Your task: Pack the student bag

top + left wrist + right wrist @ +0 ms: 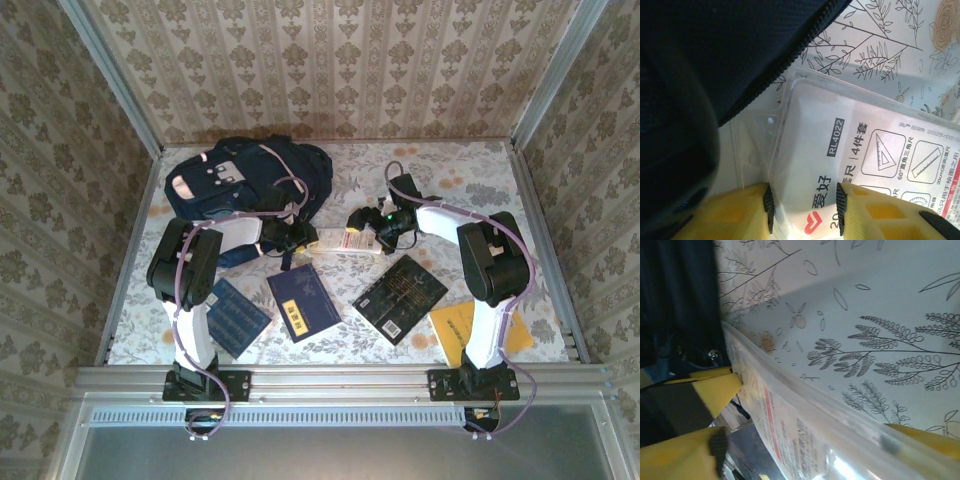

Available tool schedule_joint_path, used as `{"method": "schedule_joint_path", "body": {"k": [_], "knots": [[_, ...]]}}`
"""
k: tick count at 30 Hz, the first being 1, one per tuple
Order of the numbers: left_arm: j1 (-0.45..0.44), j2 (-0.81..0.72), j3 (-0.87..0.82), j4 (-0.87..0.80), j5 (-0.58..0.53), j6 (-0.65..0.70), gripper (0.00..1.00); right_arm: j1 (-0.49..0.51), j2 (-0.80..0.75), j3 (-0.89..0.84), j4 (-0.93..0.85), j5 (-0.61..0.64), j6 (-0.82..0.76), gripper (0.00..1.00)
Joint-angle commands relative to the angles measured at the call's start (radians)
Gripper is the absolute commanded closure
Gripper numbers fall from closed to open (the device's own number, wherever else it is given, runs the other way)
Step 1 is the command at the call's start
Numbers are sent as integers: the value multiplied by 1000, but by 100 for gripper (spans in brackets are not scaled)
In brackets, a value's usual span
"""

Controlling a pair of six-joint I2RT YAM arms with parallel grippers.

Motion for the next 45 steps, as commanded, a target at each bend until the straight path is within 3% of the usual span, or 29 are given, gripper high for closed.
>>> {"method": "schedule_joint_path", "body": {"k": [1, 8, 10, 16, 23, 27, 34, 45], "knots": [[-53, 38, -1, -34, 92, 11, 61, 13, -60, -14, 96, -89, 36, 34], [-51, 5, -4, -62, 90, 24, 61, -4, -75, -20, 93, -66, 50, 71], [-42, -22, -4, -81, 86, 29, 56, -9, -93, -20, 90, -58, 49, 81], [2, -151, 16, -165, 85, 48, 45, -39, -174, -27, 75, -35, 54, 95], [58, -235, 191, -364, 30, 166, 41, -64, -298, -66, 58, 40, 43, 97], [123, -216, 298, -374, 26, 157, 40, -81, -370, -110, 51, 139, 54, 100], [228, -23, 498, -316, 51, 99, 39, -87, -460, -191, 75, 271, 47, 100], [258, 242, 709, -126, 117, -56, 45, -97, -480, -279, 154, 249, 74, 100]]}}
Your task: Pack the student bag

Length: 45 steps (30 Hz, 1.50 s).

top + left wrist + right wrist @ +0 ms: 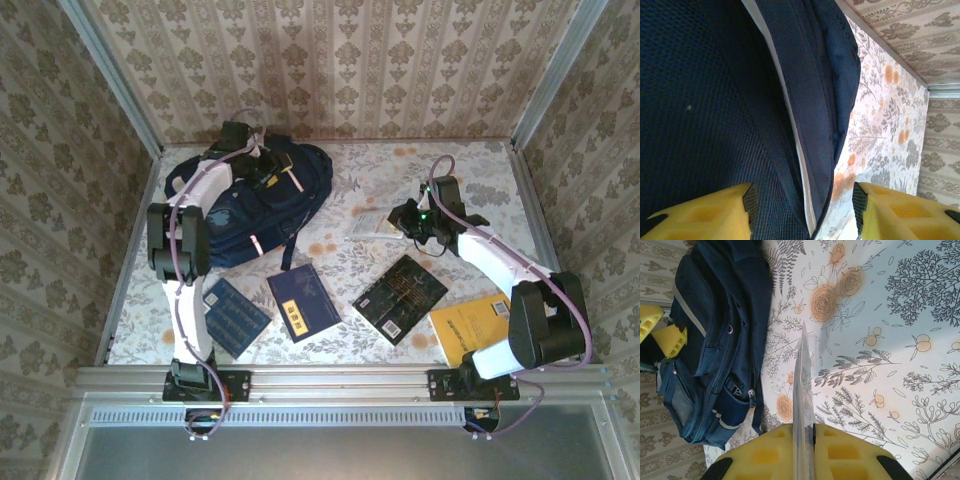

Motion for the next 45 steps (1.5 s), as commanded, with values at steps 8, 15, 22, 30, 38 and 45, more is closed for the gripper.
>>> {"method": "schedule_joint_path", "body": {"k": [8, 15, 22, 30, 38, 45], "knots": [[13, 104, 76, 203, 57, -137, 52, -5, -7, -44, 76, -15, 12, 100], [12, 166, 153, 207, 72, -170, 62, -5, 19, -51, 85, -32, 8, 100], [0, 218, 213, 104, 44, -133, 61, -7, 23, -31, 70, -29, 5, 100], [-27, 281, 373, -122, -19, 8, 83, -9, -4, -19, 38, 1, -10, 100], [-88, 352, 661, -329, -27, 144, 100, -9, -110, -39, -23, 98, -41, 100], [-178, 351, 817, -386, 1, 209, 100, -3, -148, -78, -47, 149, -51, 100]]}}
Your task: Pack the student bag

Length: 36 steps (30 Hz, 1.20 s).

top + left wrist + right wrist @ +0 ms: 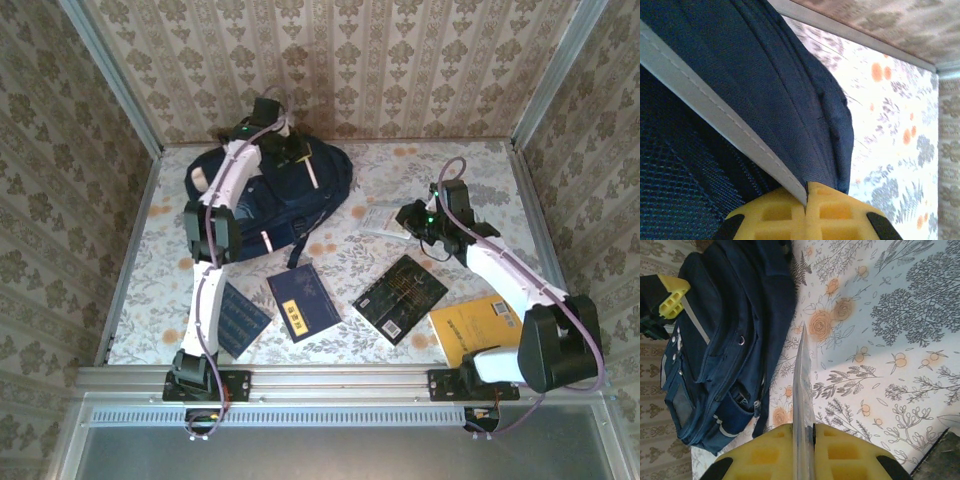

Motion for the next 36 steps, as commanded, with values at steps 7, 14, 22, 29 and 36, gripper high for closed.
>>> {"method": "schedule_joint_path", "body": {"k": [7, 14, 22, 29, 36], "knots": [[-108, -121, 67, -52, 147, 128, 100, 45, -47, -34, -51, 34, -35, 100], [-81, -311, -14, -76, 237, 174, 100, 67, -146, -17, -120, 79, -90, 100], [73, -484, -209, 123, 485, 70, 100, 72, -284, 47, -228, -2, -182, 100], [152, -551, -302, 190, 571, 49, 100, 69, -373, 124, -282, 17, -263, 100], [149, -558, -316, 206, 610, 55, 100, 64, -280, 151, -161, -40, -195, 100]]}}
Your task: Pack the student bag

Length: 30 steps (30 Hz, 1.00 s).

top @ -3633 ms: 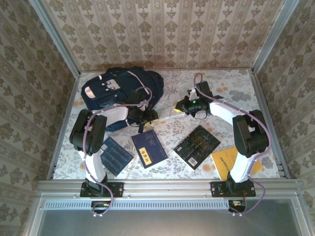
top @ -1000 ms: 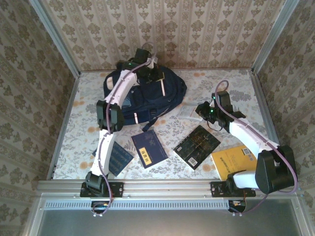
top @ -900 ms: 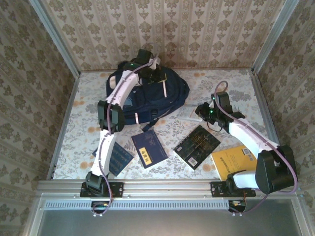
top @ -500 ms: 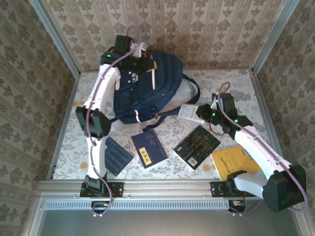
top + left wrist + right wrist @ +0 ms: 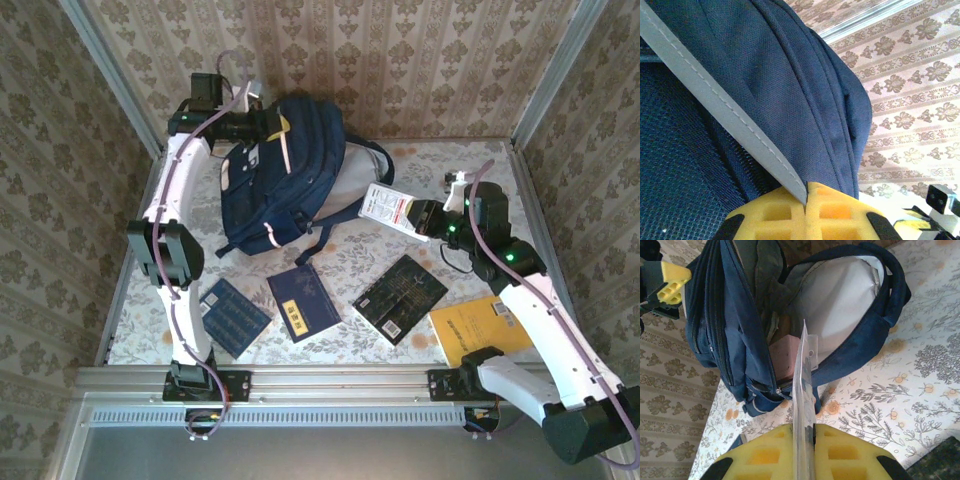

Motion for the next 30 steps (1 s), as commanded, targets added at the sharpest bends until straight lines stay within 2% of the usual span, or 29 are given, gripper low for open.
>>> {"method": "schedule_joint_path", "body": {"k": [1, 11, 19, 25, 30], "knots": [[-9, -97, 24, 136, 127, -2, 100, -4, 87, 41, 85, -62, 24, 100], [-68, -105, 31, 145, 153, -2, 100, -33, 337, 149, 321, -294, 130, 100], [-121, -152, 28, 173, 196, -18, 100, 0, 279, 116, 411, -384, 164, 100], [-126, -184, 9, 183, 228, -19, 100, 42, 328, 122, 387, -390, 180, 100], [-129, -180, -3, 186, 266, -4, 100, 98, 521, 282, 186, -279, 176, 100]]}}
